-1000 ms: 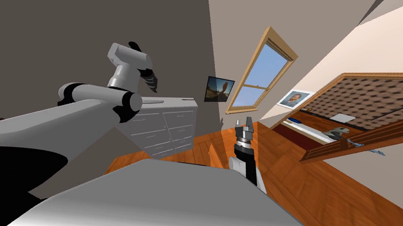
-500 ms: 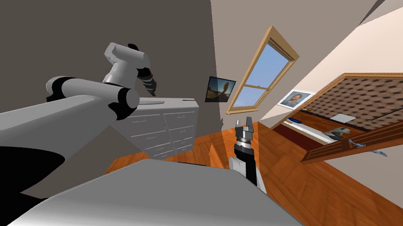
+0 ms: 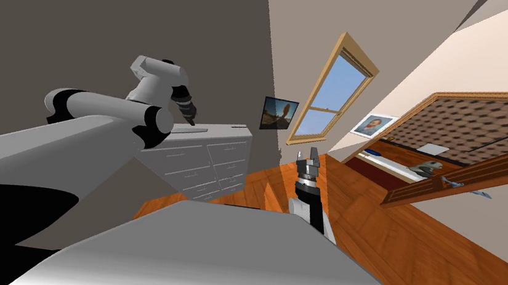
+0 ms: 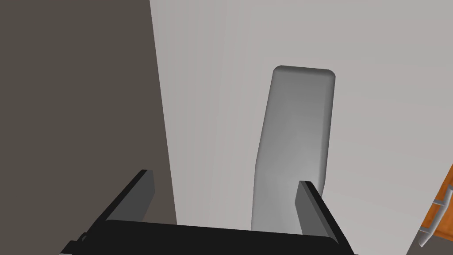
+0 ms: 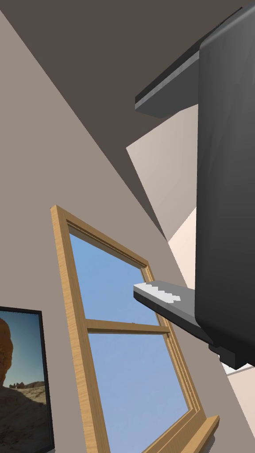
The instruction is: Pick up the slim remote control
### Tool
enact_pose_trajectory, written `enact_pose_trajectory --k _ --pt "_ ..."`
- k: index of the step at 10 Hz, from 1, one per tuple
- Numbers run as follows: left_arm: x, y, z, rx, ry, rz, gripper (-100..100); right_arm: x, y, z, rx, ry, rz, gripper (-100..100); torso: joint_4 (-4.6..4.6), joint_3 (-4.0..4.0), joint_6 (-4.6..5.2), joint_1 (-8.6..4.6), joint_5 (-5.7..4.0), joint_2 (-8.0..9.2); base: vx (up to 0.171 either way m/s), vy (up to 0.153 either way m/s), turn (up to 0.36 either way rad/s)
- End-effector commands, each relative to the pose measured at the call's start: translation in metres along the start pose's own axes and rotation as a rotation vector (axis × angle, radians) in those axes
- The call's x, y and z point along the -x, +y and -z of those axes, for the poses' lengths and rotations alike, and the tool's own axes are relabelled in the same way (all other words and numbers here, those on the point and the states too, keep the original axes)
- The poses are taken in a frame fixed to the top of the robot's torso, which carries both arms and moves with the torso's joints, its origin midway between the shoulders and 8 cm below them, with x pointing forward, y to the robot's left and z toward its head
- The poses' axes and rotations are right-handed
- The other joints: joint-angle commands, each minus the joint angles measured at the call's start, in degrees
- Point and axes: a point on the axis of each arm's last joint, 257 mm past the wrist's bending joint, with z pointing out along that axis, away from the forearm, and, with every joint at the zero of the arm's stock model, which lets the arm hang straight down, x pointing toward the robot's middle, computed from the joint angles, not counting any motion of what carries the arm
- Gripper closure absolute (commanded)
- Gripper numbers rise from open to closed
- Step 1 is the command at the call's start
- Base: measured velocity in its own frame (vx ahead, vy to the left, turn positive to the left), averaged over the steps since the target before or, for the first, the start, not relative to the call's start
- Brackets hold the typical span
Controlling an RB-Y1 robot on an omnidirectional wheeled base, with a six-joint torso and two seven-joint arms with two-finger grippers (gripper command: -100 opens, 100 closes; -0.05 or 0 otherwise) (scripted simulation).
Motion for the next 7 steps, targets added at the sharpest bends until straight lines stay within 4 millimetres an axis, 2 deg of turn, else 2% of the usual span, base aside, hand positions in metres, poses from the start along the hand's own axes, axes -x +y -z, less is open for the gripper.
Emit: enact_pose_trajectory --k 1,2,3,6,7 --pt "0.002 0.019 -0.002 0.078 0.007 0.012 -100 0.000 0.000 0.000 0.000 0.000 0.000 0 0.00 0.00 0.00 0.00 0.00 0.00 0.035 0.027 -0.001" --pt "0.002 0.022 -0.002 0.090 0.006 0.012 -100 0.000 0.000 0.000 0.000 0.000 0.000 0 0.00 -0.01 -0.01 0.03 -0.01 -0.04 0.032 0.034 -0.001" --pt "0.003 0.036 -0.005 0.149 0.012 0.021 -100 0.000 0.000 0.000 0.000 0.000 0.000 0 0.00 -0.02 0.00 0.05 0.00 -0.03 0.039 0.048 -0.005" --pt "0.004 0.057 -0.006 0.234 0.015 0.028 -100 0.000 0.000 0.000 0.000 0.000 0.000 0 -0.02 -0.05 0.00 0.10 0.02 -0.09 0.043 0.038 -0.003" --pt "0.004 0.072 -0.007 0.294 0.017 0.034 -100 0.000 0.000 0.000 0.000 0.000 0.000 0 -0.02 -0.05 0.00 0.06 0.02 -0.09 0.054 0.040 -0.003"
